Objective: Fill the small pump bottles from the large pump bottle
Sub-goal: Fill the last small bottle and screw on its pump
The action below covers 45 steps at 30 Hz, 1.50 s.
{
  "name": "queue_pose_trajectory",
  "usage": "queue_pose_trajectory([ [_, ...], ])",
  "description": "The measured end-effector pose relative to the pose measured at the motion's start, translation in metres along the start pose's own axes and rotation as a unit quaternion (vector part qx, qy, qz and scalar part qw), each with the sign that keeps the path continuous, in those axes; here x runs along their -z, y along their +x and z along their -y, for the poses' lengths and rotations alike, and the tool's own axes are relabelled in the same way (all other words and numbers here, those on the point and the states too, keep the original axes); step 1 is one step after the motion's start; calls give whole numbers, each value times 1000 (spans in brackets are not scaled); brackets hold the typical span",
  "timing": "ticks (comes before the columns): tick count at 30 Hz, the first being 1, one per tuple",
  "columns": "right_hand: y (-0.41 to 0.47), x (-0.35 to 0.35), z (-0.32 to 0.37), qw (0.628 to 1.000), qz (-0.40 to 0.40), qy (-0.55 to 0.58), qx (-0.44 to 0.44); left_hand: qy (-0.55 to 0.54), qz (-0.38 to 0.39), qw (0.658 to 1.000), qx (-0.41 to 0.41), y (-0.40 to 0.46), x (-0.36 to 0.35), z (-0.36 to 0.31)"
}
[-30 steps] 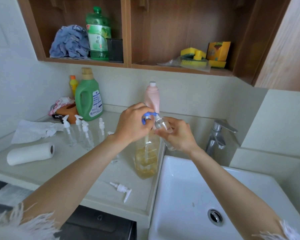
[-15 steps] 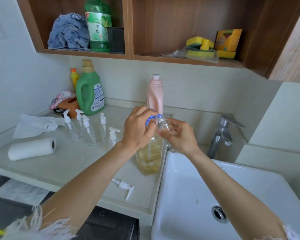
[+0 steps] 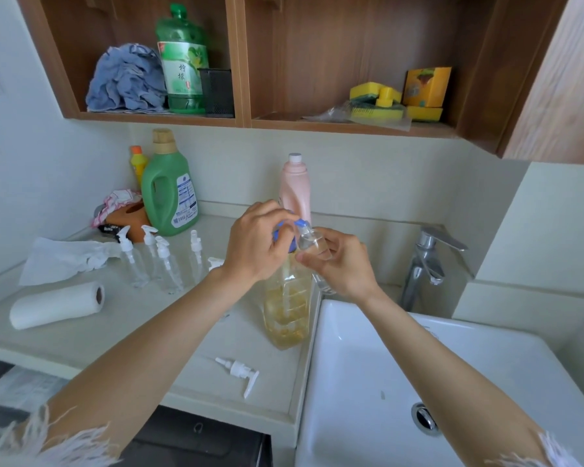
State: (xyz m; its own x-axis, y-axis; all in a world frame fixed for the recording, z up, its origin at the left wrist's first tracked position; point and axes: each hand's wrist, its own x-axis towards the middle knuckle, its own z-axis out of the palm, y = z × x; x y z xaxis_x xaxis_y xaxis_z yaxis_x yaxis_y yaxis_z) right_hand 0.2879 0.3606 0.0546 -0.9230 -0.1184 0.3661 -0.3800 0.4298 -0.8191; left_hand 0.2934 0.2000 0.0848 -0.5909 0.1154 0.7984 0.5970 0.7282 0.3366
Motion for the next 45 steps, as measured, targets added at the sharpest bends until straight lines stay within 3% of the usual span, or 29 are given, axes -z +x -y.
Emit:
queue_pose_trajectory([
  [13, -3, -9, -14, 999, -38, -14, -9, -12, -23, 1000, -1, -13, -23, 9],
  [19, -7, -9, -11, 999, -40, -17, -5, -4, 6, 1000, -19, -14, -14, 8],
  [25, -21, -14, -10, 999, -44, -2, -27, -102, 35, 994, 11, -2, 8, 8],
  [30, -54, -26, -20, 995, -78, 41, -53, -121, 9, 992, 32, -46, 24, 44],
  [31, -59, -29, -24, 993, -85, 45, -61, -119, 29, 991, 46, -60, 24, 55],
  [33, -71, -38, -31, 992, -84, 50, -80, -126, 143, 979, 70, -87, 23, 78],
  [36, -89, -57, -37, 992, -74, 48, -94, -52, 431, 897, 82, -118, 21, 100],
  [37, -94, -63, -37, 991, -70, 51, -98, -17, 494, 867, 69, -127, 17, 103],
  [40, -105, -80, -34, 990, -65, 59, -110, 25, 553, 832, 24, -146, 7, 105],
  [45, -117, -93, -26, 986, -80, 58, -133, -7, 538, 843, 4, -152, 0, 104],
])
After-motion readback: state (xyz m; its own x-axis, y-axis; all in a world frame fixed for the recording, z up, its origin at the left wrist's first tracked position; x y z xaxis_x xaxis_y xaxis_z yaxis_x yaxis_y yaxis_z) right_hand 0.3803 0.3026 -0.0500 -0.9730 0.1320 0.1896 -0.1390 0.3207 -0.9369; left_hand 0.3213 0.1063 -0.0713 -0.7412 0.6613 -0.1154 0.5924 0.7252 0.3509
